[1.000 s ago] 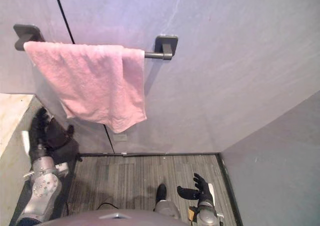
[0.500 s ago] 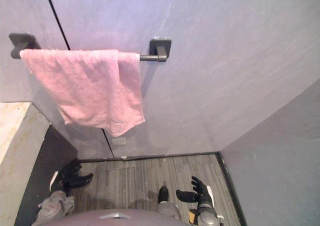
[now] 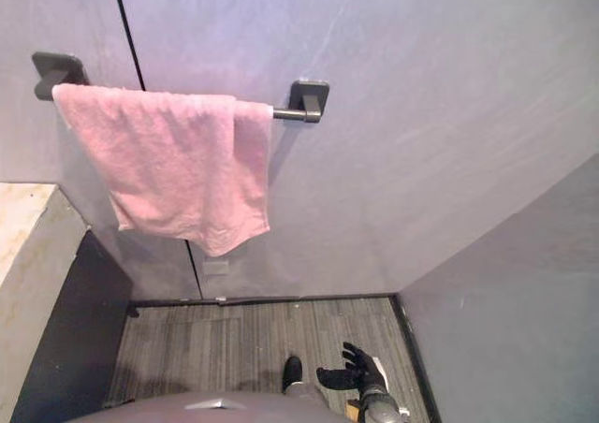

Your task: Organize the bathroom.

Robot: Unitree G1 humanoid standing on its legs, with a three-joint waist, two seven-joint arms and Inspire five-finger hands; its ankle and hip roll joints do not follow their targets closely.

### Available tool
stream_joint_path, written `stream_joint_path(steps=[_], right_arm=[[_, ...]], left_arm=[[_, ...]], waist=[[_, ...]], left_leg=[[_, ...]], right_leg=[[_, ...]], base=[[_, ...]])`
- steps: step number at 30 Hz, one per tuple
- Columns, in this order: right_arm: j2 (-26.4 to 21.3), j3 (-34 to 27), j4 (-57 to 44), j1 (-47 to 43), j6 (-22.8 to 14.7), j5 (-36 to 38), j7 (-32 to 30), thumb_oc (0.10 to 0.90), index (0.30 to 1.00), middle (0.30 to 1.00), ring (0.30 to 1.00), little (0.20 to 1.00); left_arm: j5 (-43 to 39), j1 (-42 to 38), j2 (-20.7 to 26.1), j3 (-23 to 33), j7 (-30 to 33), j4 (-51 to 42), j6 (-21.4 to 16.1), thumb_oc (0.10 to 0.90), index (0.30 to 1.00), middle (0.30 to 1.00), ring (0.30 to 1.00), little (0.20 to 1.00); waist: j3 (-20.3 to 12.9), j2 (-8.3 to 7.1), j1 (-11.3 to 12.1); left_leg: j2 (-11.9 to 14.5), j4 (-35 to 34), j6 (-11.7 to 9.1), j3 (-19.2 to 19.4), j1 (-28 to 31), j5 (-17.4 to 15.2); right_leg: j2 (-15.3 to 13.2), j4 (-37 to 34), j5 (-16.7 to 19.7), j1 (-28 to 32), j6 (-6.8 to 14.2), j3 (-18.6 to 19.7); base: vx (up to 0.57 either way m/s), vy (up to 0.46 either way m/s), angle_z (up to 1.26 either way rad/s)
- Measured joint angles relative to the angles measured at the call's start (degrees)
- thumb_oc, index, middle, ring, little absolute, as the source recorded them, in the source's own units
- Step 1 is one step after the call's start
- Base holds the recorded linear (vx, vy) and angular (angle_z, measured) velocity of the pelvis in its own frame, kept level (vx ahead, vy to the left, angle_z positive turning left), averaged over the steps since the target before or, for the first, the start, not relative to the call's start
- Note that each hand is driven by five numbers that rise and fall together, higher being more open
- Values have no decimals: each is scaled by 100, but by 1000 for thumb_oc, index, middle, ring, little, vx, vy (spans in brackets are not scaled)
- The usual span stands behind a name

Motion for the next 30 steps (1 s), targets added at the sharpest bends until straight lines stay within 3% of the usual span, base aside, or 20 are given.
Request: stream_joint_path(steps=[2,3,4,5,6,8,10,11,12,13,14,17,18,19,21,23,26,28,29,30], right_arm=[[22,-10,156,-113,4,15,68,800,900,900,900,900],[10,-63,196,-234,4,70,123,800,900,900,900,900],[-5,-108,198,-247,-5,152,131,800,900,900,900,900],[-9,-165,201,-254,-3,257,144,800,900,900,900,900],[-60,-109,185,-320,2,288,186,800,900,900,900,900],[-83,-9,241,-398,4,276,222,800,900,900,900,900],[-105,-7,361,-749,13,304,262,800,900,900,900,900],[-113,9,365,-854,49,306,288,800,900,900,900,900],[-191,92,338,-1006,86,332,335,800,900,900,900,900],[-271,164,341,-1008,104,359,350,800,900,900,900,900],[-273,170,313,-992,144,542,381,800,900,900,900,900],[-257,152,364,-949,337,840,378,800,900,900,900,900],[-262,149,473,-931,400,922,368,800,900,900,900,900],[-258,152,502,-892,438,921,349,800,900,900,900,900],[-243,167,535,-734,512,889,310,800,900,900,900,900],[-261,150,513,-610,537,884,225,800,900,900,900,900],[-385,97,416,-472,666,894,113,800,900,900,900,900],[-528,89,368,-340,728,882,119,800,900,900,900,900],[-626,-24,428,-440,805,918,119,800,900,900,900,900],[-672,-108,449,-468,827,925,121,800,900,900,900,900]], left_arm=[[15,-115,-35,-6,-1,6,7,800,900,900,900,900],[14,-243,-116,-6,-4,40,8,800,900,900,900,900],[14,-300,-215,-33,-8,20,-4,800,900,900,900,900],[11,-304,-244,-62,-17,-2,-26,800,900,900,900,900],[14,-355,-205,-193,-111,-8,-7,800,900,900,900,900],[-29,-413,-196,-146,-160,17,-24,800,900,900,900,900],[-33,-651,-197,-56,-191,-56,-124,800,900,900,900,900],[-27,-699,-210,12,-198,-156,-165,800,900,900,900,900],[27,-703,-280,-5,-247,-377,-174,800,900,900,900,900],[72,-719,-354,-24,-254,-403,-172,800,900,900,900,900],[179,-724,-470,-16,-245,-406,-171,800,900,900,900,900],[539,-886,-402,-132,-275,-347,-191,800,900,900,900,900],[533,-908,-387,-121,-274,-283,-229,800,900,900,900,900],[507,-916,-382,-116,-266,-242,-278,800,900,900,900,900],[514,-918,-262,-103,-252,-174,-385,800,900,900,900,900],[685,-899,-193,-128,-251,-111,-412,800,900,900,900,900],[1046,-887,-221,-140,-322,20,-399,800,900,900,900,900],[1161,-857,-312,-270,-417,40,-427,800,900,900,900,900],[1171,-962,-428,-517,-448,-16,-434,800,900,900,900,900],[1172,-1035,-470,-592,-443,-6,-416,800,900,900,900,900]], waist=[[41,64,-35],[126,211,-71],[185,346,-98],[199,451,-103],[227,661,-63],[274,567,130],[544,414,231],[656,365,290],[779,534,359],[838,610,303],[859,713,273],[987,741,46],[1048,768,-8],[1078,738,4],[1137,448,-24],[1078,269,-206],[784,395,-503],[597,542,-621],[628,765,-677],[626,905,-717]], left_leg=[[62,292,52,-41,-248,-156],[186,453,107,-114,-460,-150],[307,461,126,-229,-520,-147],[434,458,101,-280,-558,-91],[704,428,-16,-561,-594,49],[673,485,-52,-705,-692,62],[353,1421,-231,-876,-1215,-61],[301,1825,-299,-879,-1538,-224],[145,1552,-202,-936,-1707,-202],[72,1246,-116,-911,-1747,64],[19,1120,76,-939,-1741,567],[-12,823,18,-981,-1722,1031],[59,690,41,-882,-1687,997],[86,615,67,-806,-1634,943],[69,1045,229,-403,-1571,567],[17,1622,192,-177,-1575,353],[298,2433,97,80,-1387,-76],[368,2367,75,43,-1358,25],[198,1902,179,21,-1193,-20],[219,1584,195,-222,-1140,-6]], right_leg=[[16,52,270,-145,-13,141],[26,91,505,-218,86,198],[129,377,320,-283,151,340],[275,814,-234,-352,193,481],[909,1724,-1097,-312,154,850],[1038,1281,-1309,101,-32,914],[752,-38,-1073,864,-394,1188],[670,-34,-1072,817,-396,1235],[619,-28,-1070,832,-400,1200],[660,-31,-1067,870,-403,1115],[746,-34,-1127,932,-420,1070],[730,-71,-1219,1022,-502,683],[803,-68,-1262,1069,-491,558],[799,-45,-1222,1104,-571,502],[504,-71,-1211,1187,-625,214],[218,-54,-1203,1247,-524,-16],[-113,-33,-1117,1246,-271,-470],[-163,43,-1248,1213,-68,-540],[-224,608,-1536,906,-286,-467],[-40,824,-1866,775,-332,-357]], base=[[-312,-101,9],[-336,-122,35],[-275,-118,50],[-270,-139,78],[-278,-139,71],[-240,-122,57],[-273,-134,61],[-299,-72,34],[-274,-32,15],[-291,-7,23],[-309,19,47],[-264,42,72],[-312,77,68],[-323,94,52],[-319,120,44],[-294,133,51],[-289,205,69],[-223,239,93],[-261,338,109],[-250,408,138]])
